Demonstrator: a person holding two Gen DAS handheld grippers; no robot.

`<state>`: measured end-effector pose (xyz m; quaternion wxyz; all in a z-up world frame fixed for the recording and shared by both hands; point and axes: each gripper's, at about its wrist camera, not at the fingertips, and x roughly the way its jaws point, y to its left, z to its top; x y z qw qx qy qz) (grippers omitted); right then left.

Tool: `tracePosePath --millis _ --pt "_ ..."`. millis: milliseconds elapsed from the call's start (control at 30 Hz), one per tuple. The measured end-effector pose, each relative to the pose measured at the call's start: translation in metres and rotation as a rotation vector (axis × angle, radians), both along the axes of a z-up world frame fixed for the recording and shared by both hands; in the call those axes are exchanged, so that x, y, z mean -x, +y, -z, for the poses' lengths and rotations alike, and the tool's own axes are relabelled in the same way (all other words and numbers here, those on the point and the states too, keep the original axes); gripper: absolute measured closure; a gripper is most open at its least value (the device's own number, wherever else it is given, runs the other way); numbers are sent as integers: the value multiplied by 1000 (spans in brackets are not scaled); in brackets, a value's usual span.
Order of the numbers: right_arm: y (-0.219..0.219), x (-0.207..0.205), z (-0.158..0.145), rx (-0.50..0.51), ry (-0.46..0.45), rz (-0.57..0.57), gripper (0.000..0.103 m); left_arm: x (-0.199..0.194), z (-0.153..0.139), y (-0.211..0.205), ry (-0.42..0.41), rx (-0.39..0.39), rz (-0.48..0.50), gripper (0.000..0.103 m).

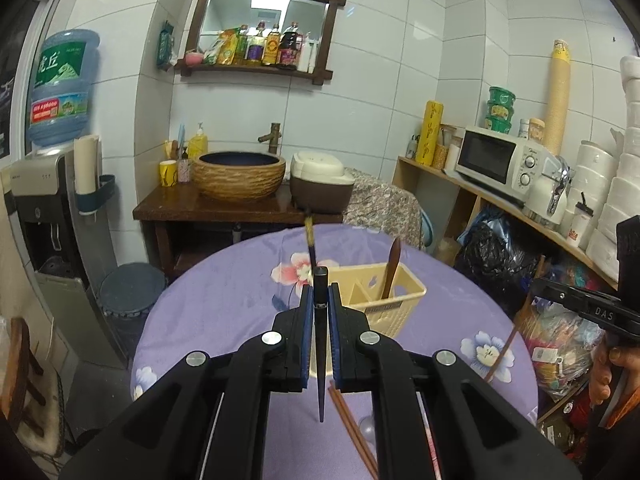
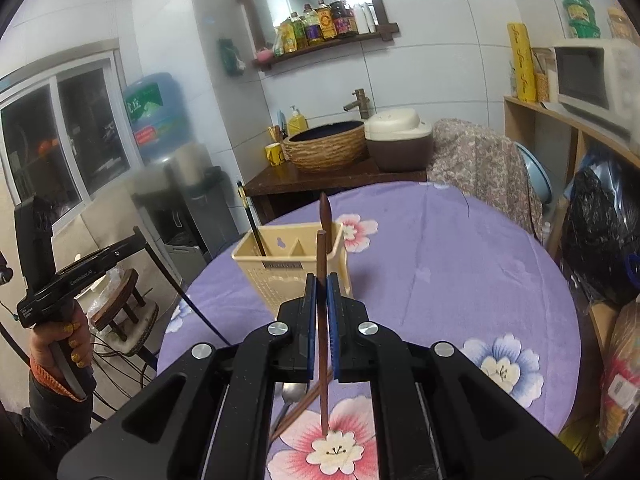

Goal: Organize utensils
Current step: 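Carry both chopsticks over the caddy, drop them in, and open both grippers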

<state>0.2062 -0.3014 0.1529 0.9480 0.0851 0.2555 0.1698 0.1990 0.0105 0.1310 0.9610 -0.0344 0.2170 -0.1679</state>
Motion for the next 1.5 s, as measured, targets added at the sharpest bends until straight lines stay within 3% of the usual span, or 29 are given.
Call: tracePosePath --millis 167,267,433,533,867,1100,1167,1233,1300,1367,1500 --pt "10 -26 -70 13 -96 2 97 -10 -62 -10 -72 15 52 94" --pt "16 -48 -111 -1 -152 24 97 -24 -104 -21 -141 7 22 94" --pt "30 -81 -141 7 -197 84 97 -56 -127 -33 -169 34 -30 94" --pt "35 -102 -131 4 -176 111 97 -73 -119 -38 -159 25 -54 94" --pt "58 -148 -22 37 8 98 97 -117 -25 -54 12 -29 -74 94" --pt "57 -155 3 43 31 112 97 -131 16 -52 112 -27 -77 94" --pt "56 -156 3 38 31 115 97 -129 17 -50 97 -21 -90 94" --pt "57 -156 3 42 24 118 95 -130 17 -53 101 -21 -80 83" --pt "58 -157 5 47 30 112 80 -124 14 -53 86 -21 -73 34" --pt "56 -152 6 35 16 139 29 -112 10 -52 30 -20 -87 27" --pt "55 -137 8 36 -18 143 28 -92 10 -50 -6 -47 -78 17"
